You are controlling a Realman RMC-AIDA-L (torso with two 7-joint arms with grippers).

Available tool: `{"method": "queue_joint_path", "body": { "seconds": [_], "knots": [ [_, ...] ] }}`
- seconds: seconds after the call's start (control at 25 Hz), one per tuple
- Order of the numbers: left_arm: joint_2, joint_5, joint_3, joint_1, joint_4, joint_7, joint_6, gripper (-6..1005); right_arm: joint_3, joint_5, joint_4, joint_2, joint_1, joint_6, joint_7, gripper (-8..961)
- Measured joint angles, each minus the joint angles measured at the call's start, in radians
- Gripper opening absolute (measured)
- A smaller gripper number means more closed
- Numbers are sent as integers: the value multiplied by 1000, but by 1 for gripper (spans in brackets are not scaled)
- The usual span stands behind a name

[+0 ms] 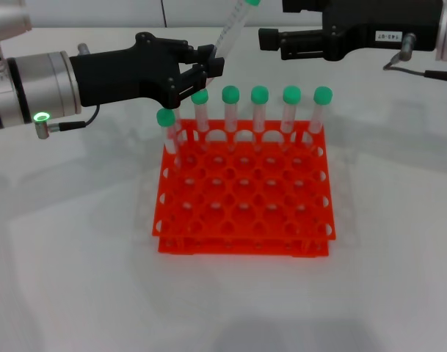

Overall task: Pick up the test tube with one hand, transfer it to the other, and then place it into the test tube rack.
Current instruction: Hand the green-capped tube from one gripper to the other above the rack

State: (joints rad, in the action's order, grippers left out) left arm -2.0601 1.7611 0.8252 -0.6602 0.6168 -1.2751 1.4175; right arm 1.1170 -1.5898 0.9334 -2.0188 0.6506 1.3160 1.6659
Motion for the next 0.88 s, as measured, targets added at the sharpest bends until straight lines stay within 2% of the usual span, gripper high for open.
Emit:
{"method": "queue_joint_path", "body": {
  "seconds": [0.88],
  "knots": [
    [-4, 3, 0, -4, -4, 2, 0, 170, 24, 26, -16, -1, 38, -14, -9, 833]
  ]
}}
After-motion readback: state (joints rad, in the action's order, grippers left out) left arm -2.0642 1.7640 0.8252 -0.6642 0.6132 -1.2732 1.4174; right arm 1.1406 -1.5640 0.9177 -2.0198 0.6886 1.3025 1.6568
